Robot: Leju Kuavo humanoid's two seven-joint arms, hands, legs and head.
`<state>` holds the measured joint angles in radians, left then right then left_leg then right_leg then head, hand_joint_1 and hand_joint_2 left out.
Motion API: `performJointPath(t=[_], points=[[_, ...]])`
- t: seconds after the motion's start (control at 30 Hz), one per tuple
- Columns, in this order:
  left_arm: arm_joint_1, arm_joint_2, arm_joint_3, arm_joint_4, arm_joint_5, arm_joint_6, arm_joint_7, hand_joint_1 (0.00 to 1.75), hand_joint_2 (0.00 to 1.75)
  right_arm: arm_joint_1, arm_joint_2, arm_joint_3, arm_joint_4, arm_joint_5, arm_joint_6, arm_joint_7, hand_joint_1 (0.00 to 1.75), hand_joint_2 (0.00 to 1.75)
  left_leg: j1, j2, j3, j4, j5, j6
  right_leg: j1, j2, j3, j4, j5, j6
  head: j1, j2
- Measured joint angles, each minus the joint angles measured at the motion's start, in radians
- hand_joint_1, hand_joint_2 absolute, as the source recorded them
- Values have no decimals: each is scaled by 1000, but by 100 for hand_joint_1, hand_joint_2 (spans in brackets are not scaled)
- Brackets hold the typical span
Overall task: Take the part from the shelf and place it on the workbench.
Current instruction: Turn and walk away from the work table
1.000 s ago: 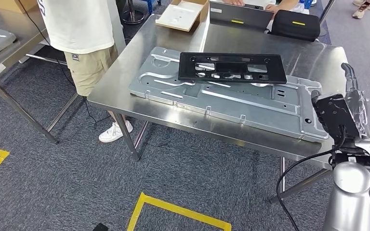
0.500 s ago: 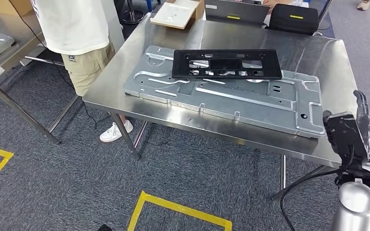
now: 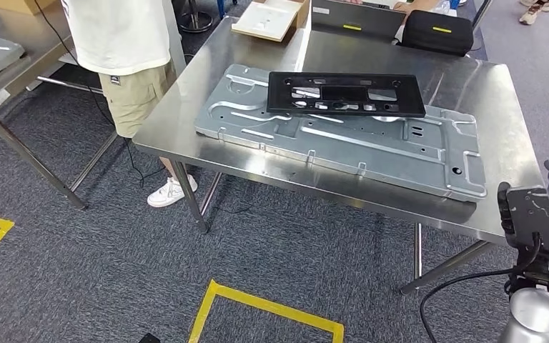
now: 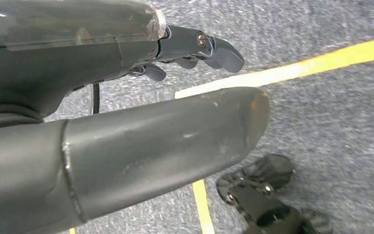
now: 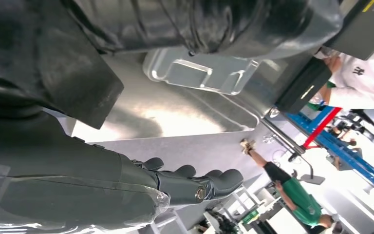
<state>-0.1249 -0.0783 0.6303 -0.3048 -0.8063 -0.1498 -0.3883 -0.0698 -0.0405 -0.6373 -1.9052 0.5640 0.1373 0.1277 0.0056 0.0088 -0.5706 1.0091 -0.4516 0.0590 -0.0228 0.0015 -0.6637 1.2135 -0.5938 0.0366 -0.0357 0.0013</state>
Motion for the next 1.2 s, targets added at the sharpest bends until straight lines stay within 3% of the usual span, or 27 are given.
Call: performJointPath(t=[0.03, 0.07, 0.1, 0.17, 0.23, 0.3, 0.37, 0.43, 0.5, 0.53, 0.57, 0.6, 0.7, 0.77, 0.83, 0.9, 1.0, 1.03, 1.07, 1.1, 1.2], points=[[0, 0, 1, 0, 0, -1, 3, 0, 0, 1, 2, -4, 2, 0, 0, 0, 0, 0, -2, 0, -6, 3, 2, 1, 0, 0, -20, 53, -22, 1, 0, 0], [1, 0, 1, 0, 0, -2, 5, 0, 0, 1, 4, -8, 3, 0, 0, 0, 0, 0, -4, 0, -13, 6, 4, 1, 0, 0, -25, 77, -26, 1, 0, 0], [1, 0, 2, 0, 1, -4, 7, 0, 0, 2, 7, -13, 4, 0, 0, 0, 0, 0, -5, 0, -18, 10, 5, 1, 0, 0, -12, 64, -12, -1, 0, 0], [1, 0, 3, 0, 1, -8, 8, 0, 0, 1, 11, -22, 5, 1, 0, 1, 0, 0, -6, -1, -26, 17, 7, -2, 2, 0, 64, -60, 45, -9, 0, 0], [0, -1, 5, 0, 1, -11, 8, 0, 0, 1, 13, -31, 7, 5, -1, 1, 0, 0, -10, -1, -30, 22, 12, -9, 8, -1, 121, -166, 80, -18, 0, 0], [-2, -1, 6, 0, 1, -11, 7, 0, 0, 4, 17, -46, 10, 11, -4, 2, 0, 0, -11, -2, -34, 22, 20, -22, 14, -1, 125, -187, 89, -25, 0, 0], [-2, 0, 8, 0, 0, -11, 6, 0, 0, 10, 25, -64, 16, 20, -8, 3, 0, 0, -9, -4, -39, 26, 18, -33, 9, -4, 119, -193, 102, -36, 0, 0], [-2, -1, 9, 0, -1, -12, 6, 0, 0, 20, 37, -85, 26, 29, -12, 2, 0, 0, -7, -7, -62, 82, -41, -43, 3, -8, 104, -200, 121, -49, 0, 0], [-2, -2, 10, 0, -5, -12, 6, 0, 0, 35, 52, -111, 44, 35, -15, -1, 0, 0, -2, -7, -98, 202, -135, -51, 4, -9, 78, -198, 139, -56, 0, 0], [-2, -2, 11, 0, -6, -12, 6, 0, 0, 46, 61, -125, 55, 38, -15, -2, 0, 0, -1, -7, -106, 252, -165, -54, 4, -9, 65, -195, 147, -55, 0, 0], [-2, -2, 12, 0, -8, -11, 6, 0, 0, 56, 70, -140, 68, 41, -16, -4, 0, 0, 0, -7, -98, 273, -176, -57, 4, -10, 50, -192, 155, -53, 0, 0], [-2, -2, 14, 0, -9, -11, 6, 0, 0, 67, 79, -154, 81, 46, -17, -7, 0, 0, 0, -7, -71, 253, -169, -57, 4, -10, 37, -189, 163, -51, -1, 0], [-8, -2, 16, 0, -15, -8, 2, 0, 0, 88, 106, -200, 115, 66, -16, -16, 0, 0, -1, -9, 72, 49, -120, -49, 5, -9, 7, -178, 183, -39, 0, 0], [-12, -2, 16, 0, -19, -4, -4, 0, 0, 96, 128, -238, 141, 86, -8, -28, 0, 0, -5, -11, 106, -16, -112, -37, 8, -10, 0, -179, 197, -26, 0, 0], [-11, -3, 16, 0, -24, 1, -8, 0, 0, 103, 153, -277, 170, 105, 5, -46, 0, 0, -6, -10, 100, -20, -96, -22, 6, -9, 0, -186, 210, -13, 0, 0], [-12, -4, 17, 0, -31, 4, -11, 0, 0, 110, 174, -309, 197, 123, 22, -54, 0, 0, -4, -6, 92, -28, -76, -6, 2, -7, -9, -166, 187, -3, 0, 0], [-14, -6, 17, 0, -44, 9, -17, 0, 0, 112, 212, -372, 259, 161, 52, -82, 0, 0, -4, 1, 68, -31, -52, 5, 0, -4, -64, -2, 63, 9, 1, 0], [-14, -8, 17, 0, -49, 10, -19, 0, 0, 112, 228, -401, 294, 178, 60, -102, 0, 0, -5, 2, 59, -29, -45, 5, -1, -4, -78, 55, 31, 12, 1, 0], [-13, -10, 17, 0, -53, 11, -20, 0, 0, 111, 243, -431, 333, 196, 63, -125, 0, 0, -5, 1, 51, -27, -40, 4, -1, -4, -74, 78, 21, 13, 1, 0], [-13, -13, 17, 0, -57, 12, -21, 0, 0, 111, 258, -460, 375, 213, 62, -147, 0, 0, -5, 1, 45, -24, -36, 2, -1, -4, -49, 63, 28, 13, 1, 0], [-14, -22, 16, 0, -61, 14, -23, 0, 0, 103, 288, -520, 471, 240, 58, -189, 0, 0, -6, 2, 30, -9, -33, -6, 2, -4, 86, -130, 85, 1, 0, 0]])
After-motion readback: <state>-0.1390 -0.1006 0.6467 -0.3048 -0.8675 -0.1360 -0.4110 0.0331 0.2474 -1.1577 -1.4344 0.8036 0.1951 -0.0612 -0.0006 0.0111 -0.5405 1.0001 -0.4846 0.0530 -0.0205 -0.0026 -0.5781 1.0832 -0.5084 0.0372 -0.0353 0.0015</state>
